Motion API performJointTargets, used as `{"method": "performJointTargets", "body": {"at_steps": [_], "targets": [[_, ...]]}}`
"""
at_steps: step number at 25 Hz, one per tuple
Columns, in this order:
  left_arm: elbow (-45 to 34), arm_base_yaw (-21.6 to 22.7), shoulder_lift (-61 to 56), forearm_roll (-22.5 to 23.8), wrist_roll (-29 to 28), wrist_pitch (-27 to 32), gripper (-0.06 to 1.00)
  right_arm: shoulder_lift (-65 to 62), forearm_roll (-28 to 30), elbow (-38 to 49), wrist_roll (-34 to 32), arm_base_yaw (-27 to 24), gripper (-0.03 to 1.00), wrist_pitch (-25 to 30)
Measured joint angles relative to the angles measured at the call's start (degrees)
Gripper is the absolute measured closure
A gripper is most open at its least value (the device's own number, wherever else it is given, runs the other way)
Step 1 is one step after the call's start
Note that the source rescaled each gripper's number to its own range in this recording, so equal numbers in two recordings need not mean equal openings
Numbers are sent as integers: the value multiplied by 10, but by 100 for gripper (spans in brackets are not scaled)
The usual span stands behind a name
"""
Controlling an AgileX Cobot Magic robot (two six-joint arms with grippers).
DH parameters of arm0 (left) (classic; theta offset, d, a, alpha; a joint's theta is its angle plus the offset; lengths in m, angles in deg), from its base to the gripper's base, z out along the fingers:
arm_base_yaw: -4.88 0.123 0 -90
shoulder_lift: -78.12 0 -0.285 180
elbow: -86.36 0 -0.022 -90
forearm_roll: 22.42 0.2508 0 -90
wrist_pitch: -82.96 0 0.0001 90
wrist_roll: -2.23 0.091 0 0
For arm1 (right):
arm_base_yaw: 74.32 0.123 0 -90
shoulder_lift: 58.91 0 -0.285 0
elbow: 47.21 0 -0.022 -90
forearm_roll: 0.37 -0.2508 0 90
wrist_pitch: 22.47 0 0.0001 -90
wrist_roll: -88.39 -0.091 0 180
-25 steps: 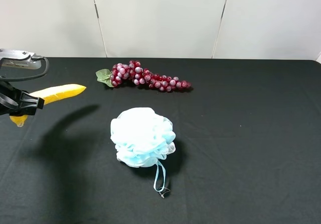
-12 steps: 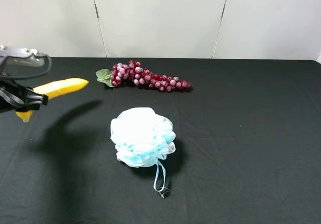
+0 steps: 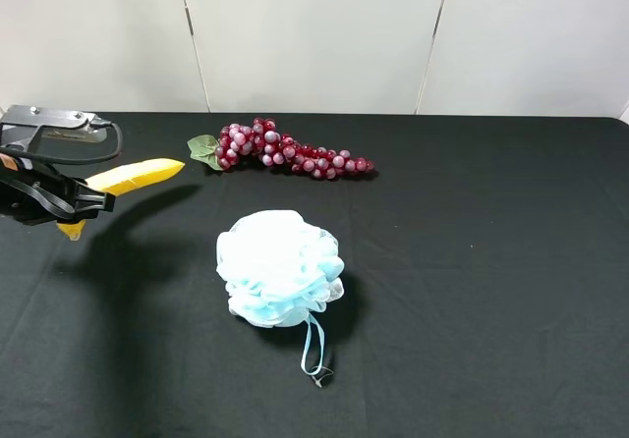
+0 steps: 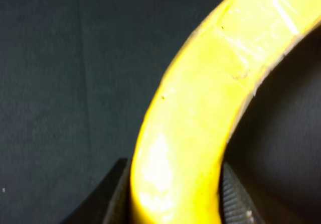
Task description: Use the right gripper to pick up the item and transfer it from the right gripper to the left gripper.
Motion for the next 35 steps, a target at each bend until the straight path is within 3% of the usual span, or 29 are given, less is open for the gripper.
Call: {"method": "performJointTargets", "body": {"at_steps": [7, 8, 9, 11, 13, 15, 19, 35], "targets": [[0, 0, 0, 0, 47, -11, 94, 0, 0, 0, 0, 0, -3, 0], [0, 0, 0, 0, 49, -9, 89, 0, 0, 0, 0, 0, -3, 0], [0, 0, 0, 0, 51, -9, 79, 0, 0, 0, 0, 0, -3, 0], [0, 0, 0, 0, 51, -6, 42, 0, 0, 0, 0, 0, -3, 0], [0, 0, 0, 0, 51, -10, 15, 0, 0, 0, 0, 0, -3, 0], [0, 0, 0, 0, 51, -14, 2, 0, 0, 0, 0, 0, -3, 0], [0, 0, 0, 0, 52, -15, -4, 0, 0, 0, 0, 0, -3, 0], [0, 0, 0, 0, 52, -4, -6, 0, 0, 0, 0, 0, -3, 0]]}}
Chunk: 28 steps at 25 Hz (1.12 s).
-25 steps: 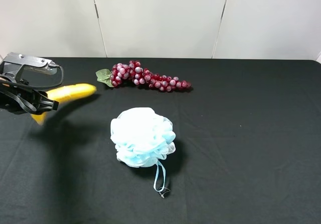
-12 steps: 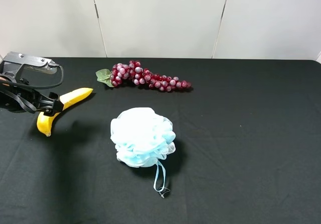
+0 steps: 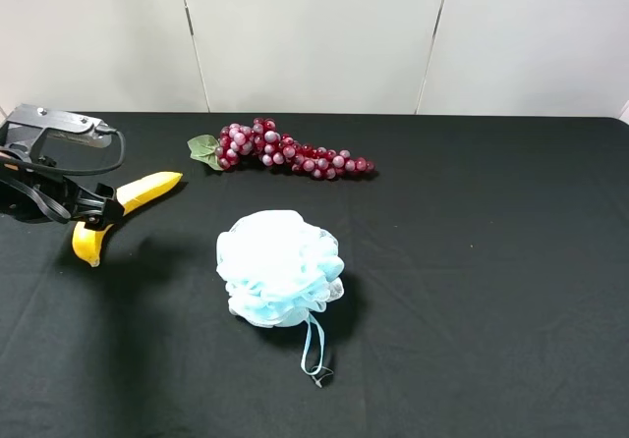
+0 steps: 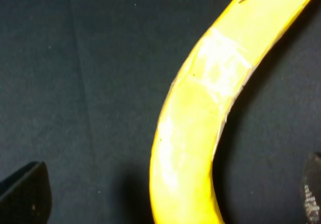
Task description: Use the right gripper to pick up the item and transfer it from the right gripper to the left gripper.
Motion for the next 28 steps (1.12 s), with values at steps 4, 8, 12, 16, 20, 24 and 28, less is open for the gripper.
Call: {"method": "performJointTargets", "body": {"at_steps": [4, 8, 12, 16, 20, 24, 28], "targets": [[0, 0, 0, 0, 0, -3, -6, 0, 0, 0, 0, 0, -3, 0], [0, 0, 0, 0, 0, -3, -6, 0, 0, 0, 0, 0, -3, 0], [0, 0, -3, 0, 0, 4, -6, 0, 0, 0, 0, 0, -3, 0], [-1, 0, -40, -2, -1, 50, -6, 0, 0, 0, 0, 0, -3, 0], [-1, 0, -104, -4, -1, 127, -6, 0, 0, 0, 0, 0, -3, 0], [-1, 0, -187, -4, -1, 219, -6, 0, 0, 0, 0, 0, -3, 0], [-1, 0, -292, -4, -1, 306, -6, 0, 0, 0, 0, 0, -3, 0]]}}
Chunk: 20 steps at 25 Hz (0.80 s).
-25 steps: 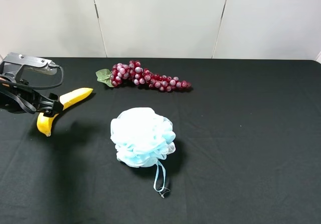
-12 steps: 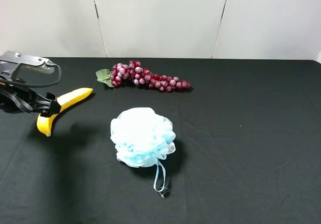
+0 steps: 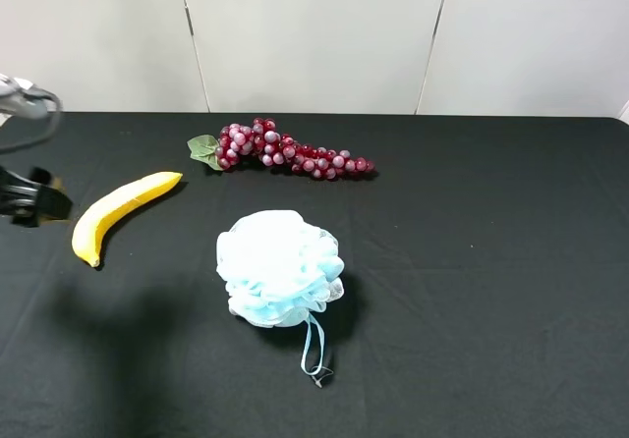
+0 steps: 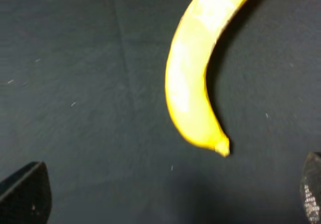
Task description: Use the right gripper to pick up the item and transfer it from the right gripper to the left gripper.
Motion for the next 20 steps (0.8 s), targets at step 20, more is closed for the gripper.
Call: {"method": "performJointTargets", "body": {"at_steps": [20], "targets": [[6, 0, -489, 0, -45, 390, -6, 0, 0, 0, 0, 0, -3, 0]]}}
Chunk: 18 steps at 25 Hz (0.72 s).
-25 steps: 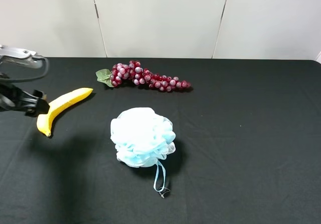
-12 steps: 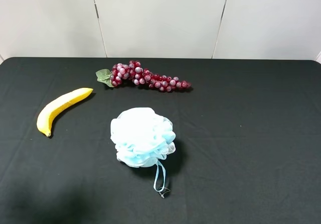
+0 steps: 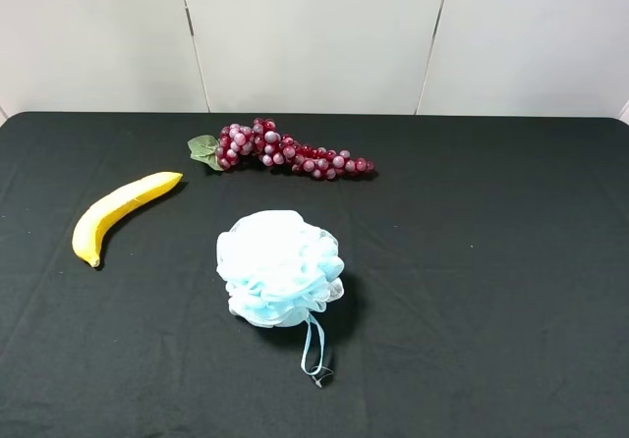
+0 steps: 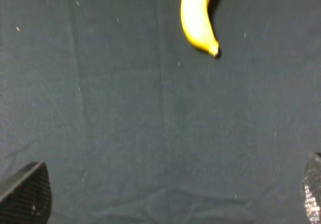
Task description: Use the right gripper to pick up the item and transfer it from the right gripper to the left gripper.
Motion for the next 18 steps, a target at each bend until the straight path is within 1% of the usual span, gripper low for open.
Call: {"method": "performJointTargets", "body": {"at_steps": [2, 6, 10, 13, 18], "targets": [[0, 0, -26, -6, -12, 15, -6, 0, 0, 0, 0, 0, -3, 0], [-2, 0, -80, -35, -19, 48, -6, 0, 0, 0, 0, 0, -3, 0], [-12, 0, -138, -44, -21, 44, -6, 0, 0, 0, 0, 0, -3, 0], [-16, 0, -145, -44, -21, 42, -6, 0, 0, 0, 0, 0, -3, 0], [-26, 0, -145, -44, -22, 14, -5, 0, -1, 0, 0, 0, -3, 0]]}}
